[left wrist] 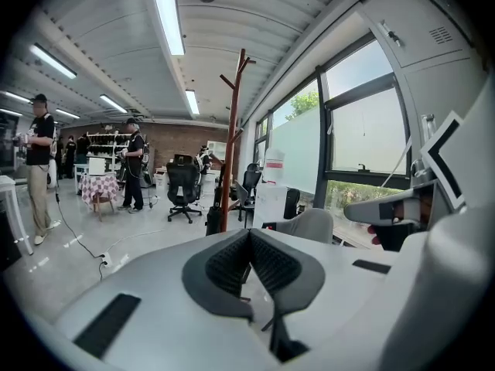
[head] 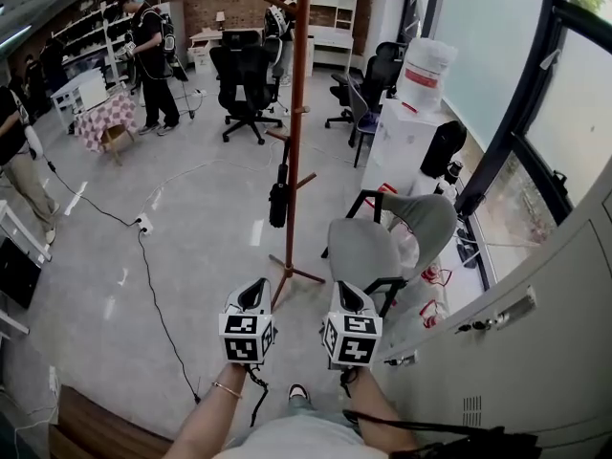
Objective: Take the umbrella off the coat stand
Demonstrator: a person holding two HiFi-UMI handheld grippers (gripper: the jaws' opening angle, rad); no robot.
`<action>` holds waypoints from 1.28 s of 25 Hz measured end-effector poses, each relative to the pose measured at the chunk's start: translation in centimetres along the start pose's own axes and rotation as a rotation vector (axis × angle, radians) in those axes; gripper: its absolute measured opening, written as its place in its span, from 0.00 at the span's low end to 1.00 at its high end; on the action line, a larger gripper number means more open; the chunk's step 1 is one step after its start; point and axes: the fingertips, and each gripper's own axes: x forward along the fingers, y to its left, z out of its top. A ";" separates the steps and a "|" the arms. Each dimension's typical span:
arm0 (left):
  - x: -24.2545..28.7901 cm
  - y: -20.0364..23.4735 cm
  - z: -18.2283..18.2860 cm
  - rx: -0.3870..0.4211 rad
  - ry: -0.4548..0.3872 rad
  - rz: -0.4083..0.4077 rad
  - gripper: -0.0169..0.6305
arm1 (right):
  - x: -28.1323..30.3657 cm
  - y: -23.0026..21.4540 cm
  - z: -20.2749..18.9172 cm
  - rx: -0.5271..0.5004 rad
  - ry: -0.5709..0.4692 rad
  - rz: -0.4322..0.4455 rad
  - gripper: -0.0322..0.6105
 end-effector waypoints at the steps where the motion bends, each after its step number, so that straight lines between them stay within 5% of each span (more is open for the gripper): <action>1: 0.9 0.1 0.4 0.000 -0.001 0.003 0.03 | 0.8 -0.4 0.4 0.000 0.000 0.003 0.06; 19: 10.4 3.5 3.1 -0.040 0.009 0.100 0.03 | 11.8 -3.9 4.1 -0.025 0.032 0.082 0.06; 32: 18.2 8.1 5.8 -0.037 0.019 0.081 0.03 | 20.3 -4.6 7.2 -0.033 0.048 0.057 0.06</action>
